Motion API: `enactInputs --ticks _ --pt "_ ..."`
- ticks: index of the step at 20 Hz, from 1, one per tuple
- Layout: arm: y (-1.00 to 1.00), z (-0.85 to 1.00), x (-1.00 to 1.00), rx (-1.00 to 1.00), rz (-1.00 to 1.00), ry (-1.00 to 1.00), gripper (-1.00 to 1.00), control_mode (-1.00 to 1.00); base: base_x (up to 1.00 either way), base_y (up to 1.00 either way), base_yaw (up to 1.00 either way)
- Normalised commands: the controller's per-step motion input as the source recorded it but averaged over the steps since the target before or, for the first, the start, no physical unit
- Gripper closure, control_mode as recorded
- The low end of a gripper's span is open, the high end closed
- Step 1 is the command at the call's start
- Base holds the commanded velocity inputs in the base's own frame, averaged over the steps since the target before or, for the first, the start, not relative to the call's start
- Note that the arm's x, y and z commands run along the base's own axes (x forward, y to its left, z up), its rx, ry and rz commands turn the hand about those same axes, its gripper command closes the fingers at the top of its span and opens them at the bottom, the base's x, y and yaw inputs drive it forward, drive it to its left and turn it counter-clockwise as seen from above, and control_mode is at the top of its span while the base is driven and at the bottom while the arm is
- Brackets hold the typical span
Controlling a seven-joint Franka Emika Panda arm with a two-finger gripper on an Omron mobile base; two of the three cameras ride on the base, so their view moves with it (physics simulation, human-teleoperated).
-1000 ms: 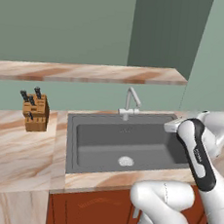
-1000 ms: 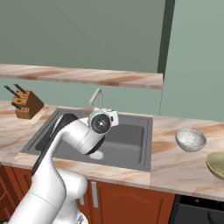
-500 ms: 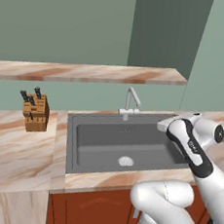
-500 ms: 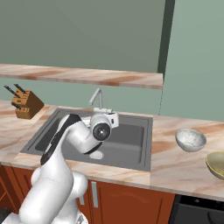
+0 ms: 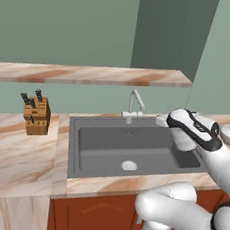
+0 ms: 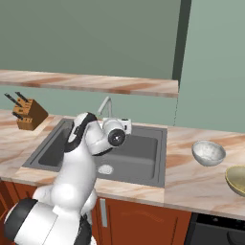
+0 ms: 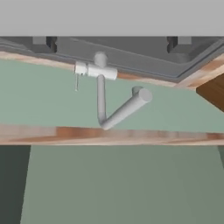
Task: Rinse each bowl for a few seconds and place them down in the sink or on the counter.
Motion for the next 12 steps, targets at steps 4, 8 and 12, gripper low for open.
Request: enactInputs --ticks 4,8,12 --pt "-0.09 -0.27 0.39 0.08 0.11 -0.13 -1.0 -1.0 0.0 0.0 0.0" --pt "-0.03 -0.29 0.29 0.03 0.09 -0.16 -1.0 -1.0 0.0 0.0 0.0" --pt "0.0 -0.23 0.2 0.0 0.07 -0.16 -1.0 -1.0 0.0 0.0 0.0"
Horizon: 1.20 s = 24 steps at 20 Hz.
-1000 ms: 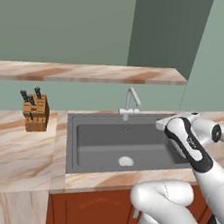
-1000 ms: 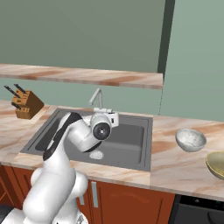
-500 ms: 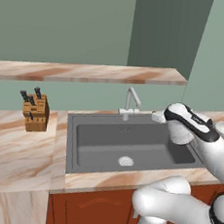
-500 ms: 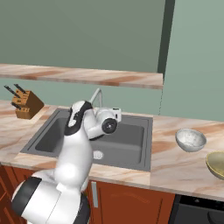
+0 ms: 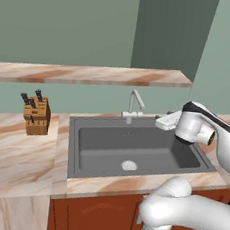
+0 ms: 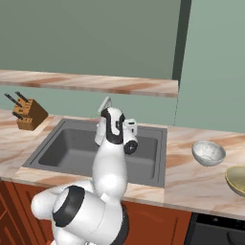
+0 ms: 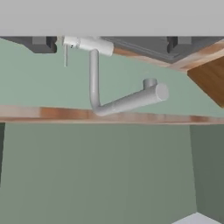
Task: Rinse each bowl for a few seconds and place them down in the sink or on the counter.
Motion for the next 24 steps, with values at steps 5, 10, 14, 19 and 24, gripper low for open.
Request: enactInputs --ticks 5,10,14,19,24 --pt "0.0 -0.04 0.28 0.0 0.03 -0.07 -1.0 -1.0 0.0 0.0 0.0" --pt "0.0 0.0 0.3 0.0 0.0 0.0 -1.0 -1.0 0.0 0.0 0.0" --pt "-0.02 0.0 0.35 0.01 0.0 0.05 -1.0 -1.0 0.0 0.0 0.0" --pt "-0.15 0.01 0.3 0.03 0.0 0.05 -1.0 -1.0 0.0 0.0 0.0" --pt "-0.2 0.03 0.25 0.03 0.0 0.01 -1.0 -1.0 0.0 0.0 0.0"
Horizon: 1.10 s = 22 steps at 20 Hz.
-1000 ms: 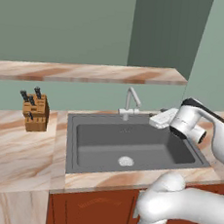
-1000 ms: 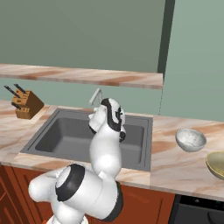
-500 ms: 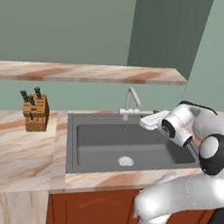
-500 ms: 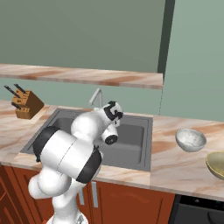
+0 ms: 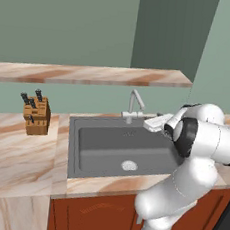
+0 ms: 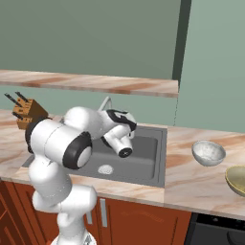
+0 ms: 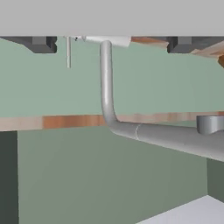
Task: Rinse each bowl for a few seconds and place them down in the sink or on the counter.
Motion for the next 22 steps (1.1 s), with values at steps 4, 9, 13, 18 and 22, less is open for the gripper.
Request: enactInputs --ticks 4,9,13,18,22 --pt "-0.13 0.1 0.22 0.01 0.0 0.0 -1.0 -1.0 0.0 0.0 0.0" --pt "-0.02 0.03 0.28 0.02 0.0 0.0 -1.0 -1.0 0.0 0.0 0.0" --pt "0.0 0.0 0.34 0.06 0.0 0.01 -1.0 -1.0 0.0 0.0 0.0" --pt "0.0 -0.04 0.42 0.05 0.0 0.0 -1.0 -1.0 0.0 0.0 0.0" --pt "0.0 -0.07 0.43 0.05 0.0 0.0 -1.0 -1.0 0.0 0.0 0.0"
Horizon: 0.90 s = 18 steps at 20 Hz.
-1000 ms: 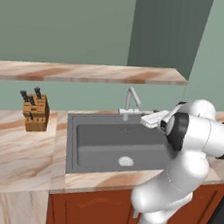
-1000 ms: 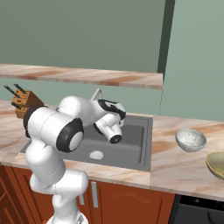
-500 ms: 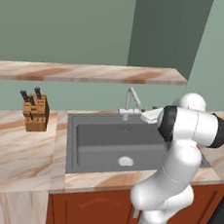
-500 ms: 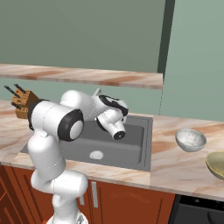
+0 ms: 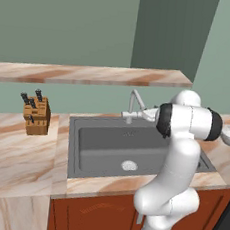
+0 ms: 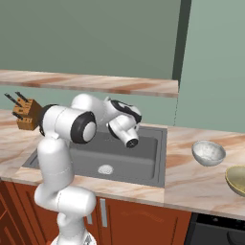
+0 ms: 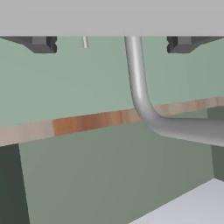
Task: Rinse each bowl for a few seconds and place them down in the sink or on the counter.
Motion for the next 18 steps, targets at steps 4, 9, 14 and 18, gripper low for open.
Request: enactInputs --ticks 4,9,14,18 --pt "0.0 -0.12 0.37 0.06 0.0 0.01 -1.0 -1.0 0.0 0.0 0.0" --pt "0.0 -0.16 0.3 0.04 0.0 0.03 -1.0 -1.0 0.0 0.0 0.0" --pt "0.0 -0.09 0.32 0.03 0.0 0.04 -1.0 -1.0 0.0 0.0 0.0" --pt "0.0 -0.01 0.37 0.03 0.0 0.05 -1.0 -1.0 0.0 0.0 0.0"
